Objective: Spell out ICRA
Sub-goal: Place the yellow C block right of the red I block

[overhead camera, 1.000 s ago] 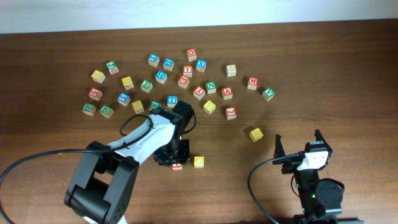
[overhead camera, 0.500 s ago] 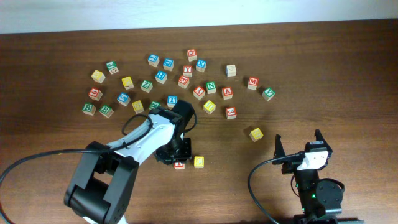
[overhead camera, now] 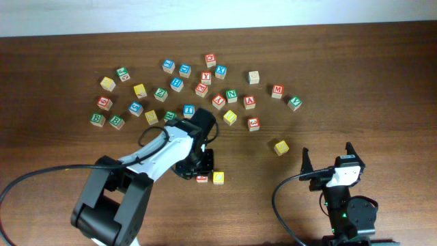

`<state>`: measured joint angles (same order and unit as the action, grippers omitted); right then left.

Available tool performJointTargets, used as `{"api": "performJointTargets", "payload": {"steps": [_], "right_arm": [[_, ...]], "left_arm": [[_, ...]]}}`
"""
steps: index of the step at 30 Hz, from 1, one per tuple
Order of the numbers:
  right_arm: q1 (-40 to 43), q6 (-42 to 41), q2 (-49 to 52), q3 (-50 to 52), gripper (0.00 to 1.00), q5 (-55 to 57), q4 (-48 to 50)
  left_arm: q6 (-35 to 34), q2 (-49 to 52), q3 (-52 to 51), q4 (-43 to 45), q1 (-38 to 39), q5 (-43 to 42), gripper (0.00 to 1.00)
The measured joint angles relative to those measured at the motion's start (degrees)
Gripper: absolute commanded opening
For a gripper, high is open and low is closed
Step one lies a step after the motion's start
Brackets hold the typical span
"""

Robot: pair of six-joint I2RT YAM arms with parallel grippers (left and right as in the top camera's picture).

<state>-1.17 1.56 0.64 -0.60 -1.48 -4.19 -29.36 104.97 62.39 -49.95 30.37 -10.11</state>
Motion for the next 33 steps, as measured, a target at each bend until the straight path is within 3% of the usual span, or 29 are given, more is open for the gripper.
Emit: {"api": "performJointTargets", "payload": {"steps": [12,16,33], "right_arm": [[0.0,0.0,0.0,0.0,0.98,0.0,0.0],[0.0,0.0,0.0,0.0,0.98,0.0,0.0],[0.0,0.0,0.0,0.0,0.99,0.0,0.0]], "left_arm": [[0.2,0.0,0.0,-0.7,0.9,0.0,0.27],[0.5,0.0,0.0,-1.3,0.9,0.0,0.41],[0.3,0.0,0.0,0.8,-1.3,0.0,0.43]]}}
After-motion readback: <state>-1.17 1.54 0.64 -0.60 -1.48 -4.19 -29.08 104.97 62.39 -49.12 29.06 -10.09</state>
